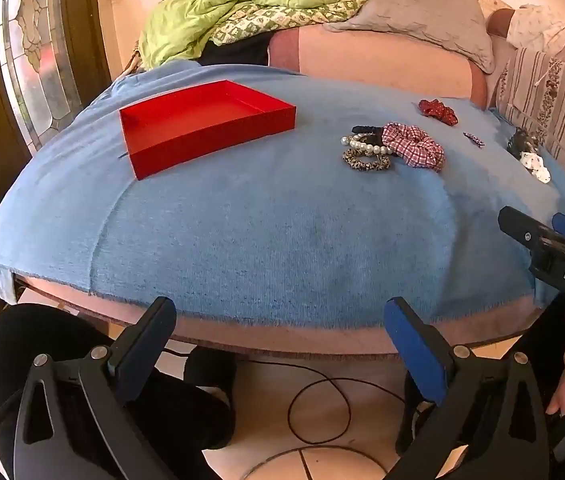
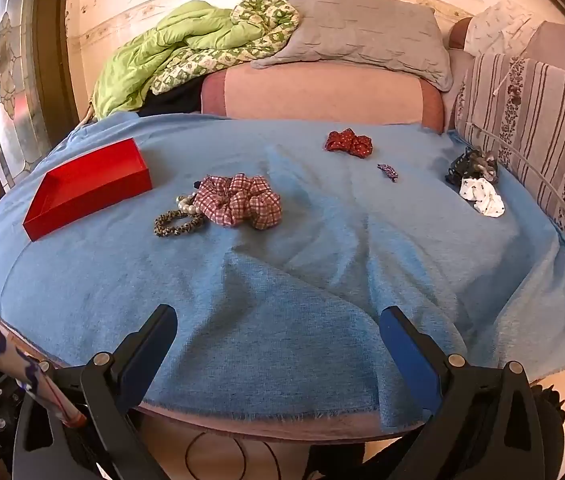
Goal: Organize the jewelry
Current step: 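Grasp the pink plaid scrunchie with the right tool while the left tool approaches the jewelry pile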
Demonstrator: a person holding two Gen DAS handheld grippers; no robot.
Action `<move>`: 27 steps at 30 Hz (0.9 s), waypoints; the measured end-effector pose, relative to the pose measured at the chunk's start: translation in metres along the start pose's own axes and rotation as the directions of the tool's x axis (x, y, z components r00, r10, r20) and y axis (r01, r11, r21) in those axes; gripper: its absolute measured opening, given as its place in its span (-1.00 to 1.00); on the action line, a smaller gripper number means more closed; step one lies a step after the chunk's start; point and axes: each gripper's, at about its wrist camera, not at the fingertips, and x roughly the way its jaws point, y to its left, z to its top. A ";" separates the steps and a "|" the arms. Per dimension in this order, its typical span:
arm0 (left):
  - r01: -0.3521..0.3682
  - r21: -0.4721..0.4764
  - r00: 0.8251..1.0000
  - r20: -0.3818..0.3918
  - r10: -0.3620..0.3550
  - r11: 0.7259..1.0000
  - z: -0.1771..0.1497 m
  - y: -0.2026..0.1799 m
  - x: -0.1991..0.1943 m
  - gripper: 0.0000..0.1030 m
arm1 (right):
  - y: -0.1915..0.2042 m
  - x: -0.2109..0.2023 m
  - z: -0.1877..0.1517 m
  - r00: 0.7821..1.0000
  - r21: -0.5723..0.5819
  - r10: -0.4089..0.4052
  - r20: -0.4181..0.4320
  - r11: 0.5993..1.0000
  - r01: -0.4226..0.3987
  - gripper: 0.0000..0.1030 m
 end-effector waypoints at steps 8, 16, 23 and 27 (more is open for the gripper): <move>-0.013 -0.019 1.000 0.026 0.014 1.000 0.003 0.004 -0.005 1.00 | 0.002 -0.008 0.001 1.000 -0.009 0.019 0.020 1.000 -0.019 0.99; -0.058 -0.058 0.991 0.118 0.065 0.997 0.014 0.010 -0.016 1.00 | 0.019 -0.024 0.004 0.994 -0.050 0.036 0.104 0.998 -0.031 0.99; -0.058 -0.041 0.991 0.115 0.062 0.997 0.013 0.008 -0.012 1.00 | 0.014 -0.019 0.005 0.995 0.030 0.087 0.051 0.996 -0.089 0.99; -0.051 -0.026 0.993 0.109 0.053 0.998 0.017 0.008 -0.005 1.00 | 0.018 -0.012 0.003 0.997 -0.007 0.077 0.026 0.997 -0.077 0.94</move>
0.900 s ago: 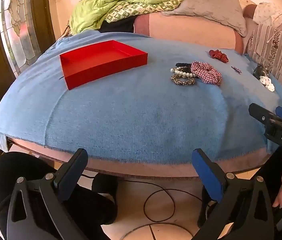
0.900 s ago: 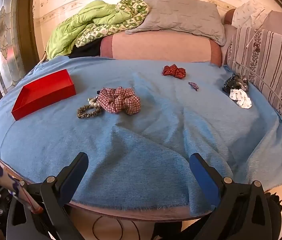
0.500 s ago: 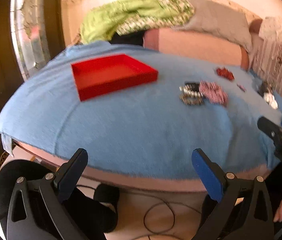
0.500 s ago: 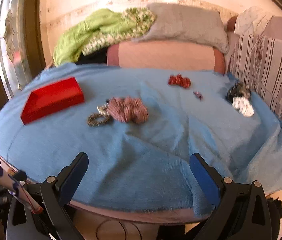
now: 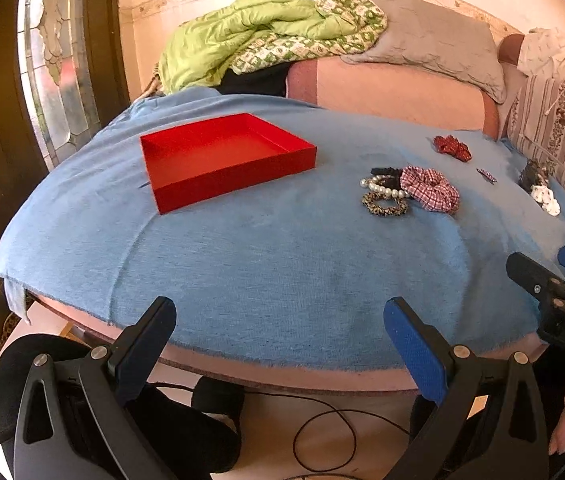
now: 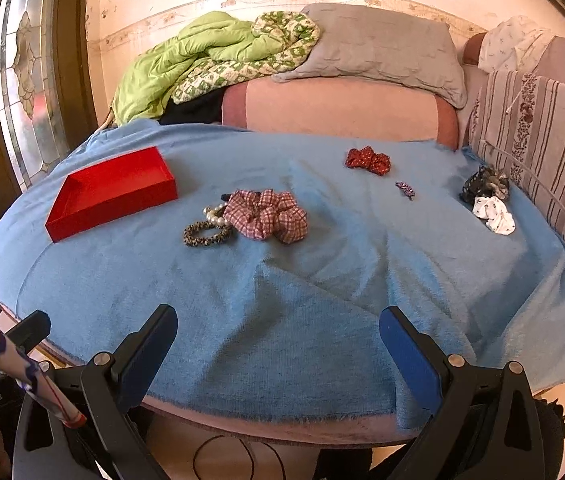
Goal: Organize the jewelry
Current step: 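Grasp the pink plaid scrunchie with the right tool while the left tool approaches the jewelry pile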
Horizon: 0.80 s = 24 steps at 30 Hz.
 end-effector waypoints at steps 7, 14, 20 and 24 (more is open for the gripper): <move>-0.004 0.033 0.999 -0.034 0.005 0.999 0.002 -0.005 0.008 1.00 | 0.000 0.012 0.000 0.999 -0.007 0.014 -0.031 1.000 -0.014 0.90; 0.035 0.044 0.998 -0.048 -0.033 0.998 0.011 -0.008 0.018 1.00 | -0.003 0.023 0.008 0.998 -0.011 0.040 -0.054 0.999 -0.040 0.80; 0.118 0.035 0.991 -0.065 -0.115 0.992 0.040 -0.008 0.043 1.00 | -0.013 0.040 0.030 0.996 0.011 0.070 -0.050 0.998 -0.069 0.63; 0.106 0.035 0.993 -0.046 -0.104 0.994 0.064 -0.011 0.062 1.00 | -0.014 0.051 0.043 0.996 -0.007 0.071 -0.046 0.997 -0.071 0.62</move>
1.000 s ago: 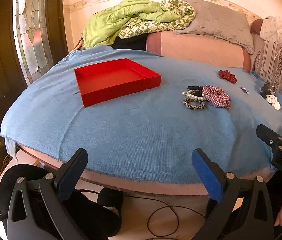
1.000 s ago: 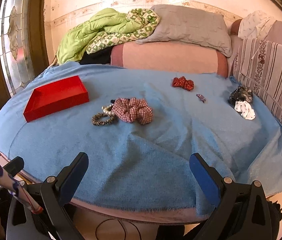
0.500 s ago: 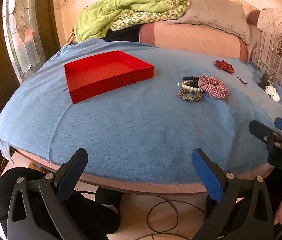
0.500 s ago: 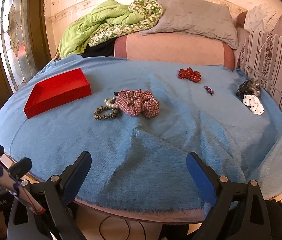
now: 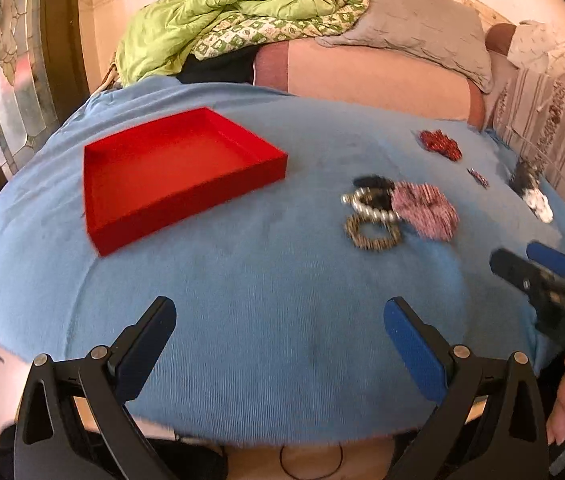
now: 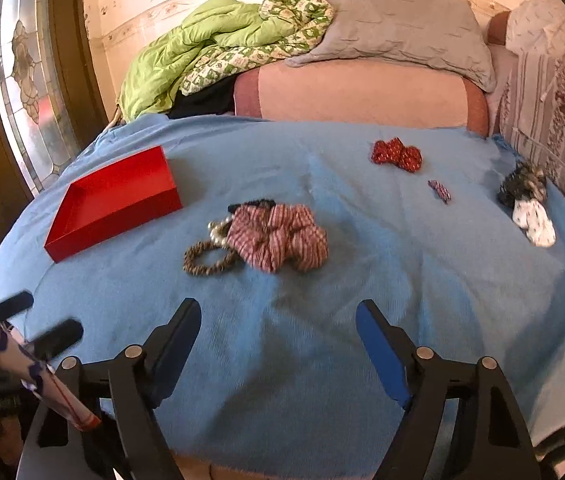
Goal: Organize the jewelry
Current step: 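Grasp the pink plaid scrunchie with the right tool while the left tool approaches the jewelry pile, then grasp the leopard-print bracelet with the left tool while the right tool holds the scrunchie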
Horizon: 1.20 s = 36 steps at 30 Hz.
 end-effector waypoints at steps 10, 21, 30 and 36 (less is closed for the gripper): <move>0.034 -0.018 0.996 -0.086 -0.036 0.999 0.006 0.000 0.039 1.00 | -0.015 0.052 0.031 0.992 0.060 0.072 -0.104 0.996 -0.066 0.62; 0.036 -0.049 0.994 -0.097 -0.041 0.998 0.002 0.007 0.043 1.00 | -0.038 0.126 0.044 0.968 0.161 0.115 -0.223 0.984 -0.080 -0.15; 0.041 -0.048 0.996 -0.079 -0.045 0.998 0.015 -0.002 0.050 1.00 | -0.047 0.057 0.059 0.996 0.092 0.076 0.040 0.993 -0.079 -0.65; 0.090 -0.045 0.991 -0.092 -0.093 0.995 0.033 -0.016 0.067 1.00 | -0.058 0.018 0.064 0.981 0.084 0.014 0.192 0.996 -0.031 -0.65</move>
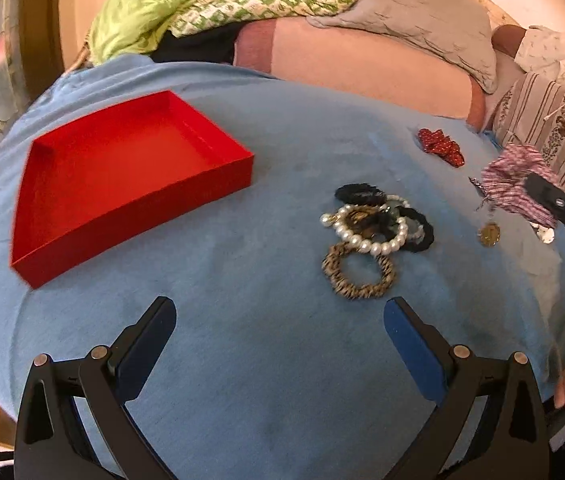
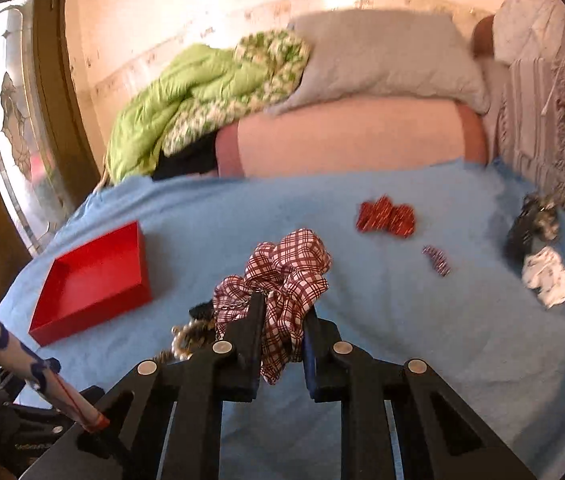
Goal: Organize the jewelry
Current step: 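Grasp the leopard-print bracelet with the left tool while the right tool holds the scrunchie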
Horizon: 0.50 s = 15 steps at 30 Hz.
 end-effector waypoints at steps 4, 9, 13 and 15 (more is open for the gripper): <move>0.019 0.003 0.999 -0.035 -0.019 1.000 0.014 -0.005 0.023 0.99 | 0.003 0.002 0.002 1.000 -0.044 0.020 -0.019 0.999 -0.021 -0.65; 0.044 0.037 0.996 -0.077 -0.041 0.998 0.023 -0.015 0.051 0.51 | 0.001 0.001 -0.002 0.999 -0.064 0.034 -0.021 0.997 -0.035 -0.65; 0.014 0.086 0.997 -0.075 -0.008 0.996 0.024 -0.024 0.064 0.35 | 0.001 0.030 -0.013 0.979 -0.101 0.034 -0.200 0.993 -0.055 -0.64; 0.001 0.112 0.997 -0.073 0.007 0.994 0.023 -0.028 0.066 0.28 | 0.000 0.042 -0.021 0.959 -0.185 -0.088 -0.269 0.982 0.039 -0.65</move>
